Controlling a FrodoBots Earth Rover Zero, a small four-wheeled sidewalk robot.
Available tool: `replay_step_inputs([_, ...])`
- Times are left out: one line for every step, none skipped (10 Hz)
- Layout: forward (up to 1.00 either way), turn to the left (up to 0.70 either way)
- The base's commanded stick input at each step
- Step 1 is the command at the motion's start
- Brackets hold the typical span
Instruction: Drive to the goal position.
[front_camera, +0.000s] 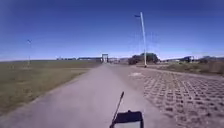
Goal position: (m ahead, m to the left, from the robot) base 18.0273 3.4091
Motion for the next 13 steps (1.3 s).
replay_step_inputs([1.0,0.0])
replay_step_inputs([1.0,0.0])
replay_step_inputs([1.0,0.0])
replay_step_inputs([1.0,0.0])
replay_step_inputs([1.0,0.0])
replay_step_inputs([1.0,0.0])
replay_step_inputs([1.0,0.0])
replay_step_inputs([1.0,0.0])
replay_step_inputs([1.0,0.0])
replay_step_inputs([1.0,0.0])
replay_step_inputs([1.0,0.0])
replay_step_inputs([1.0,0.0])
replay_step_inputs([1.0,0.0])
